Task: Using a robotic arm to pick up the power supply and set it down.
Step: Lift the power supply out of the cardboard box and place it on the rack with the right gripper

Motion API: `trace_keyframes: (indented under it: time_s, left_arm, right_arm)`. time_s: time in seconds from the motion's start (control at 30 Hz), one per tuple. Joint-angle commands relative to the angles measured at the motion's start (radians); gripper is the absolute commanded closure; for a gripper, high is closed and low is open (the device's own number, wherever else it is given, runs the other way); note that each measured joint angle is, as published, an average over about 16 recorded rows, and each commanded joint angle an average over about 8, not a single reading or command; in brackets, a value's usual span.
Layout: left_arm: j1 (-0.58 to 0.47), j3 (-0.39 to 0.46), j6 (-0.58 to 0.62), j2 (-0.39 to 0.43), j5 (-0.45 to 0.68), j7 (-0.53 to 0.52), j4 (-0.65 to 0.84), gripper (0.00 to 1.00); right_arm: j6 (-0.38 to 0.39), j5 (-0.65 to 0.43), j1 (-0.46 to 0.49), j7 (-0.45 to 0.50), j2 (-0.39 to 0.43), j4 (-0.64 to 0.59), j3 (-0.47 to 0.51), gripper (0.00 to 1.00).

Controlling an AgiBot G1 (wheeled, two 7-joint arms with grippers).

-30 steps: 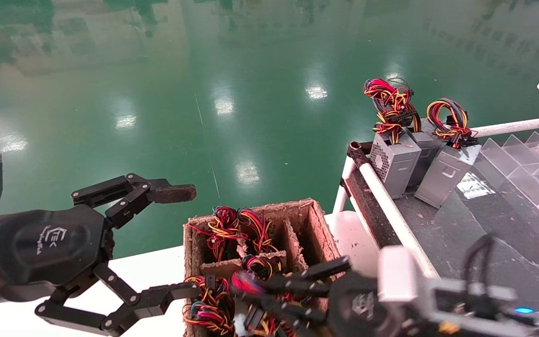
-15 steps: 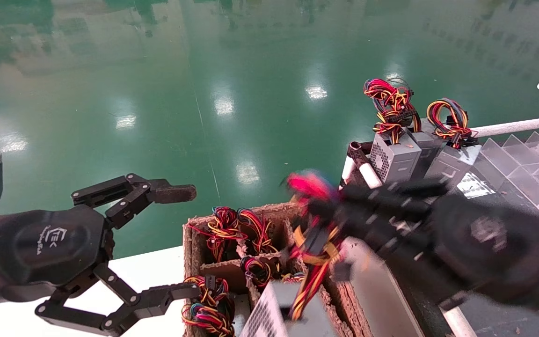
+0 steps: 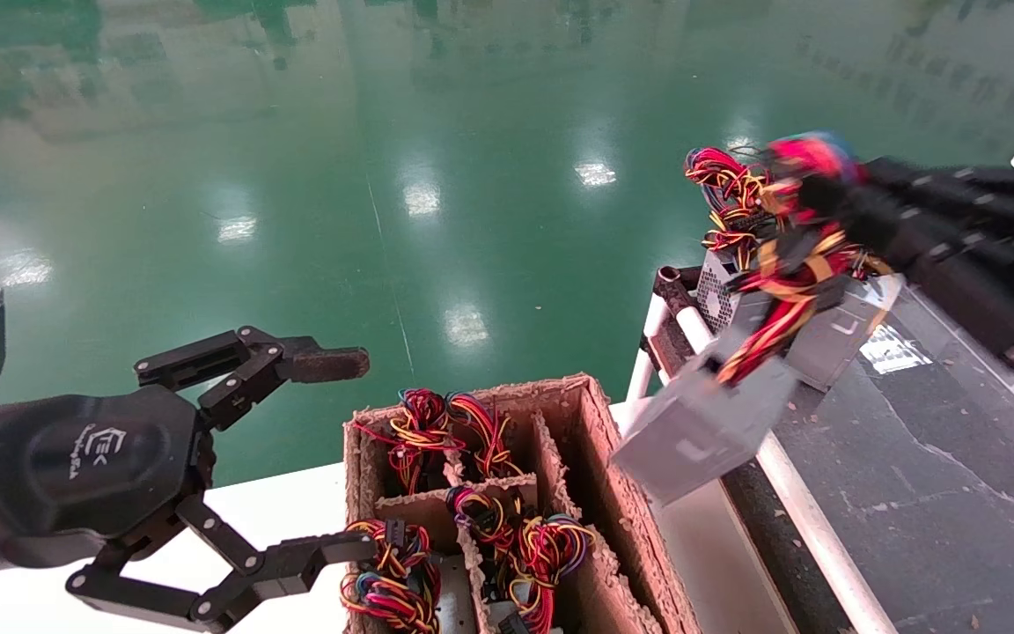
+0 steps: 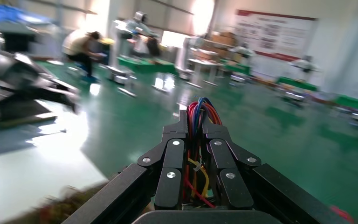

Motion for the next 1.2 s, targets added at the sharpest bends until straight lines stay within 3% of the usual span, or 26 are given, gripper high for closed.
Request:
trace_keyframes:
  time_s: [0.03, 0.63, 1.2]
  left_arm:
    - [0.0, 0.0, 0.0, 0.0, 0.0, 0.0, 0.0, 0.0]
    - [0.0, 0.0, 0.0, 0.0, 0.0, 0.0, 0.0, 0.0]
    - [0.0, 0.0, 0.0, 0.0, 0.0, 0.0, 0.0, 0.0]
  right_arm:
    - [-0.003, -0.009, 0.011, -0.021, 0.017, -0.042, 0.011, 1.0]
    - [-0.033, -0.104, 0.098, -0.201, 0.069, -0.424, 0.022, 1.0]
    - [-0.105, -0.262, 0.292, -0.294, -0.035, -0.651, -0.087, 1.0]
